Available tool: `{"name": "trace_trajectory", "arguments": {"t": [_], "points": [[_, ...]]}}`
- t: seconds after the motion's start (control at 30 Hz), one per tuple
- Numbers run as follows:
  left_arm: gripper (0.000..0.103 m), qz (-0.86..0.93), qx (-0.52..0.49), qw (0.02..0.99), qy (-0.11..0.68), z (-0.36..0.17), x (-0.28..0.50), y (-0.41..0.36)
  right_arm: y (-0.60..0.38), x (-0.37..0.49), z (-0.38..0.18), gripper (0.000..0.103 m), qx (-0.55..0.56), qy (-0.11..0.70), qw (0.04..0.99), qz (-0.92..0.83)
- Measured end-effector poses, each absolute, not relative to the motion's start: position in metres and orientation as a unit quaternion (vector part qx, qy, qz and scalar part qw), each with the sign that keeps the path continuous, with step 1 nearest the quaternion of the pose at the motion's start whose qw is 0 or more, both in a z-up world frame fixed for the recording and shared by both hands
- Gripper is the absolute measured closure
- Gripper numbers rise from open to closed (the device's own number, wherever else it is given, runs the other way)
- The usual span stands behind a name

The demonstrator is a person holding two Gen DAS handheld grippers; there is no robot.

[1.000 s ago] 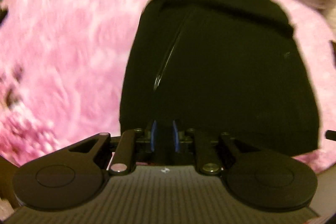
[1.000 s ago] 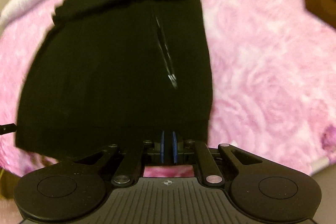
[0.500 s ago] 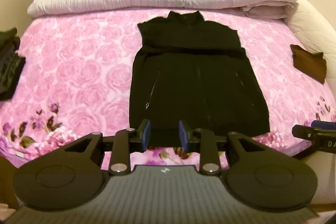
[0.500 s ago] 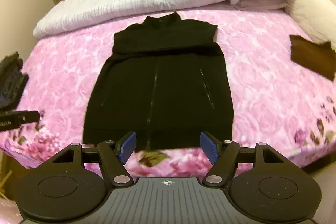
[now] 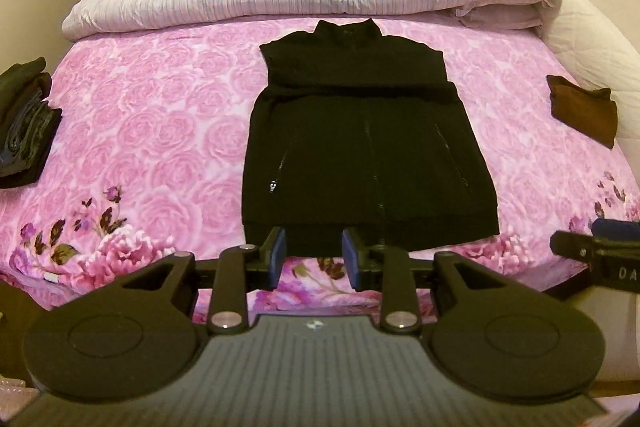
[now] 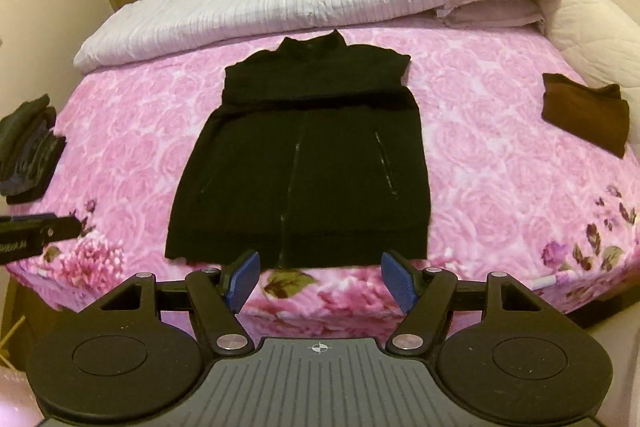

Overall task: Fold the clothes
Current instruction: 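Release the jacket and raise both grippers above it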

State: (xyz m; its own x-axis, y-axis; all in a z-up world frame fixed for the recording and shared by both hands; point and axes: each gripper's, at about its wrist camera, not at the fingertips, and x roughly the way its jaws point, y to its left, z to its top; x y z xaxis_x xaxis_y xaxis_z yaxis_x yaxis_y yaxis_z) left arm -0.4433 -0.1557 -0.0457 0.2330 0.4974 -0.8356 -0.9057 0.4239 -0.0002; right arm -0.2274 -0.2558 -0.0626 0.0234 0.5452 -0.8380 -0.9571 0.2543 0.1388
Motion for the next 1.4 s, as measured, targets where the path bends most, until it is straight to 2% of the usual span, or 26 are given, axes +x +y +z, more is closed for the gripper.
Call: {"name": "trace_trajectory", "arguments": {"t": [0.57,0.9,1.07,1.3,1.4], "points": [[0.075,0.477,-0.263,0.737,0.400,-0.059,-0.390,-0.189,-0.283,-0.184,-0.059,0.034,-0.273,0.389,0.651,0.592],[0.074,0.373,-0.324,0.768,0.407,-0.157,-0.398,-0.148,-0.289,-0.165,-0.043,0.034,-0.288,0.367,0.638,0.612],[0.074,0.351,-0.363,0.759,0.410,-0.193,-0.414,-0.120,-0.295,-0.150,0.005,0.034,-0.288,0.345,0.611,0.651],[0.075,0.414,-0.438,0.697,0.388,-0.236,-0.461,-0.089,-0.325,-0.147,0.111,0.034,-0.309,0.241,0.591,0.705],[0.075,0.442,-0.433,0.674,0.403,-0.232,-0.461,-0.092,-0.332,-0.152,0.115,0.033,-0.302,0.233,0.594,0.708]]}}
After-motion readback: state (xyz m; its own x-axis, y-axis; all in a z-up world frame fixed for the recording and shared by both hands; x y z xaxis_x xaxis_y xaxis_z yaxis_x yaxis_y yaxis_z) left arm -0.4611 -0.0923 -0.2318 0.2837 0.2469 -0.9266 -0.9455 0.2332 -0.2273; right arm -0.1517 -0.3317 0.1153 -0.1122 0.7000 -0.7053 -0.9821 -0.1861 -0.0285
